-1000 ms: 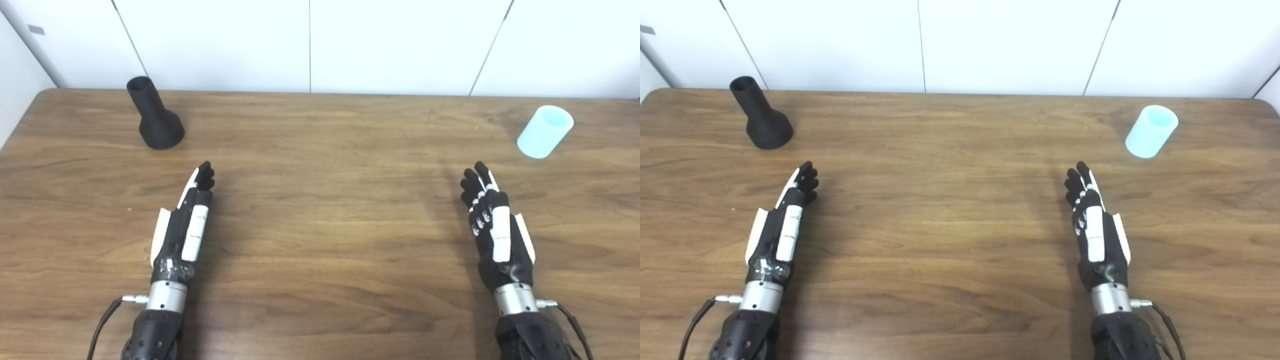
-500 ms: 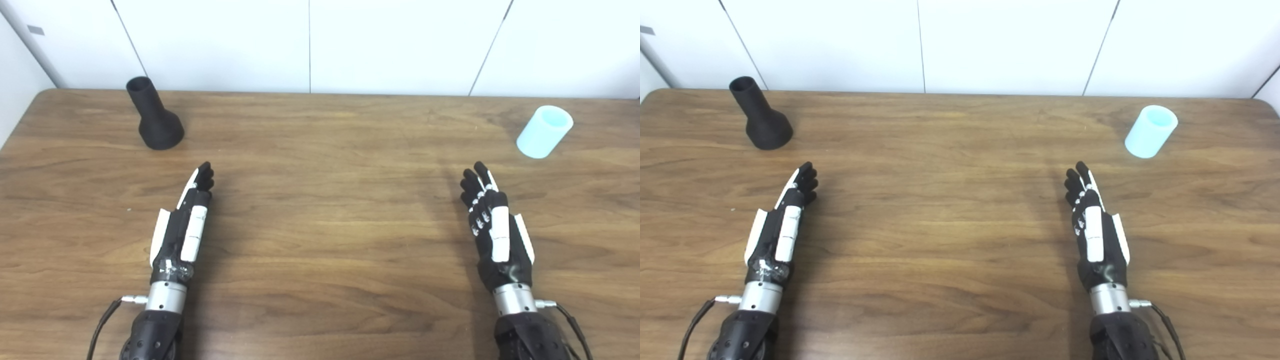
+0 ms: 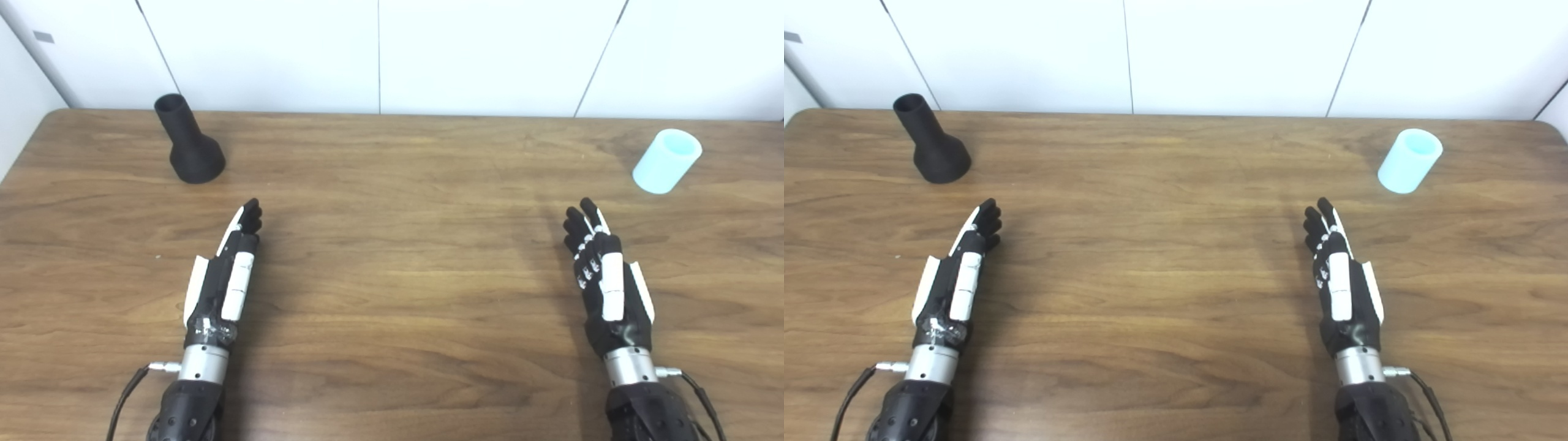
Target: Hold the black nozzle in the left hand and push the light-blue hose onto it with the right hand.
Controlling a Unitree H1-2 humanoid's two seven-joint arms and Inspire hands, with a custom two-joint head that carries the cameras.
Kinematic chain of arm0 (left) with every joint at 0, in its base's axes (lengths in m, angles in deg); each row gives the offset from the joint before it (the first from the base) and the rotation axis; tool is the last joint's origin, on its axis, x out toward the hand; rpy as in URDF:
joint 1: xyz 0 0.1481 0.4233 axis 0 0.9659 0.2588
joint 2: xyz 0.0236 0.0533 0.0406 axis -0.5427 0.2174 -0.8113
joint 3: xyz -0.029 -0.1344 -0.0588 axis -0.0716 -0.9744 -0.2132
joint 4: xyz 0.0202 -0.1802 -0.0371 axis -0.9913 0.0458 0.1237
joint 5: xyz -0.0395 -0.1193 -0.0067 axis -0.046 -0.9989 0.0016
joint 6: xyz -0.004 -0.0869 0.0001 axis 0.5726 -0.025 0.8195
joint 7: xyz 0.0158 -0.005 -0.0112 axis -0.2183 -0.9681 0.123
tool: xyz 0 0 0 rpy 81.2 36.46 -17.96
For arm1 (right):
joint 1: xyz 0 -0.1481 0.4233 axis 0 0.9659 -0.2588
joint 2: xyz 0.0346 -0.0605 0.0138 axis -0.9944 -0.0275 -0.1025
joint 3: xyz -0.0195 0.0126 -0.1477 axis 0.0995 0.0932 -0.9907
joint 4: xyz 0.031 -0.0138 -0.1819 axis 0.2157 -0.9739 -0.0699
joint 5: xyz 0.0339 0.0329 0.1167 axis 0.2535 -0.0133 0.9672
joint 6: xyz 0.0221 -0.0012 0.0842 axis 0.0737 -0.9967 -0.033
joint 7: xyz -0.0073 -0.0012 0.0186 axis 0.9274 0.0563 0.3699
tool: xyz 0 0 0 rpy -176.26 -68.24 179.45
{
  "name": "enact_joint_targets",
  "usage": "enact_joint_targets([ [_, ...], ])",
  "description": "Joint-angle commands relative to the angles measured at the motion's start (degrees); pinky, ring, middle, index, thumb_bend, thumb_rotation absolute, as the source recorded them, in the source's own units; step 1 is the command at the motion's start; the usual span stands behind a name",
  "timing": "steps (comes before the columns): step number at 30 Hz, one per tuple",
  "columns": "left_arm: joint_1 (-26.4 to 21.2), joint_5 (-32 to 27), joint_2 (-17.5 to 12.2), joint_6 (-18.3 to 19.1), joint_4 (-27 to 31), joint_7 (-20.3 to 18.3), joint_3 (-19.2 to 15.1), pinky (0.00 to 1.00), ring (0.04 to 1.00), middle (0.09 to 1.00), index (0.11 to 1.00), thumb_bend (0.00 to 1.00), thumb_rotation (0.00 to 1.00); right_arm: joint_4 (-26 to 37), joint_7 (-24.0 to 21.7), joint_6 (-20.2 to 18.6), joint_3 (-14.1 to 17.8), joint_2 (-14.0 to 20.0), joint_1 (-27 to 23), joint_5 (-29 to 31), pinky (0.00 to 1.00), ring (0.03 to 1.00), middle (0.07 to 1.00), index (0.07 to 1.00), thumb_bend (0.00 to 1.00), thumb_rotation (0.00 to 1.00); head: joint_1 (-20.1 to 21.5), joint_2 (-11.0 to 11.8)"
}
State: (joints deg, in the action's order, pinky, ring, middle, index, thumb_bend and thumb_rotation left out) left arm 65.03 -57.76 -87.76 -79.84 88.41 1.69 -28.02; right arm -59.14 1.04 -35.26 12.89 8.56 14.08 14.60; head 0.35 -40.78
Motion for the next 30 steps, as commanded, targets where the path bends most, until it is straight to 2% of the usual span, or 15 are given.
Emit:
enact_joint_targets([
  [1, 0.9, 0.6, 0.0, 1.3, 0.7, -0.1, 0.1, 0.95, 0.95, 0.956, 0.96, 0.59, 1.0, 0.1, -0.7, -1.3, -0.8, 0.0, 0.9, -0.1, 1.0, 0.952, 0.938, 0.951, 0.6, 1.0, 0.0, 0.0],
  [11, 0.6, 1.0, 0.1, 1.0, 0.5, -0.1, 0.3, 0.95, 0.95, 0.952, 0.959, 0.59, 1.0, -0.1, -0.8, -1.0, -0.7, 0.2, 0.7, 0.1, 0.95, 0.944, 0.933, 0.938, 0.58, 1.0, -0.1, 0.0],
  [19, -0.1, 1.8, 0.8, 0.8, -0.7, 0.3, 0.5, 0.95, 0.947, 0.948, 0.954, 0.57, 1.0, -2.3, -0.6, -0.3, -0.1, 0.5, -0.4, 0.3, 0.98, 0.954, 0.936, 0.94, 0.59, 1.0, -0.7, 1.3],
  [21, -0.1, 2.0, 0.8, 0.8, -0.9, 0.2, 0.7, 0.94, 0.948, 0.948, 0.955, 0.56, 1.0, -3.2, -0.8, 0.3, -0.1, 0.7, -0.6, 0.3, 0.99, 0.958, 0.939, 0.942, 0.6, 1.0, -1.7, 2.7],
  [22, -0.1, 2.0, 0.9, 0.9, -1.0, 0.1, 0.8, 0.96, 0.956, 0.952, 0.958, 0.57, 1.0, -3.5, -0.9, 0.6, -0.1, 0.9, -0.6, 0.2, 0.99, 0.958, 0.94, 0.945, 0.6, 1.0, -1.7, 2.7],
  [24, 0.2, 1.4, 1.5, 1.2, -1.3, 0.3, 0.8, 0.97, 0.965, 0.955, 0.959, 0.59, 1.0, -4.4, -1.1, 1.4, 0.0, 1.1, -0.5, 0.4, 1.0, 0.957, 0.942, 0.95, 0.59, 1.0, -3.8, 4.6],
  [25, 0.4, 1.1, 1.8, 1.2, -1.4, 0.3, 0.8, 0.99, 0.974, 0.958, 0.96, 0.6, 1.0, -4.7, -1.2, 1.7, 0.1, 1.2, -0.5, 0.4, 1.0, 0.956, 0.943, 0.951, 0.58, 1.0, -3.8, 4.6],
  [26, 0.5, 0.7, 2.2, 1.0, -1.7, 0.3, 0.8, 0.99, 0.979, 0.959, 0.961, 0.61, 1.0, -5.1, -1.3, 2.2, 0.2, 1.3, -0.5, 0.5, 1.0, 0.956, 0.943, 0.951, 0.58, 1.0, -5.3, 6.0],
  [28, 0.7, 0.0, 3.0, 0.6, -2.3, 0.3, 0.8, 1.0, 0.993, 0.966, 0.964, 0.6, 1.0, -6.1, -1.6, 3.1, 0.4, 1.7, -0.5, 1.0, 1.0, 0.959, 0.947, 0.954, 0.57, 1.0, -6.6, 6.7],
  [30, 0.7, 0.3, 3.4, -0.7, -3.3, 0.4, 1.2, 1.0, 0.997, 0.966, 0.966, 0.58, 1.0, -7.4, -2.5, 4.6, 0.7, 2.1, -0.5, 2.0, 1.0, 0.971, 0.955, 0.962, 0.56, 1.0, -9.6, 8.9],
])
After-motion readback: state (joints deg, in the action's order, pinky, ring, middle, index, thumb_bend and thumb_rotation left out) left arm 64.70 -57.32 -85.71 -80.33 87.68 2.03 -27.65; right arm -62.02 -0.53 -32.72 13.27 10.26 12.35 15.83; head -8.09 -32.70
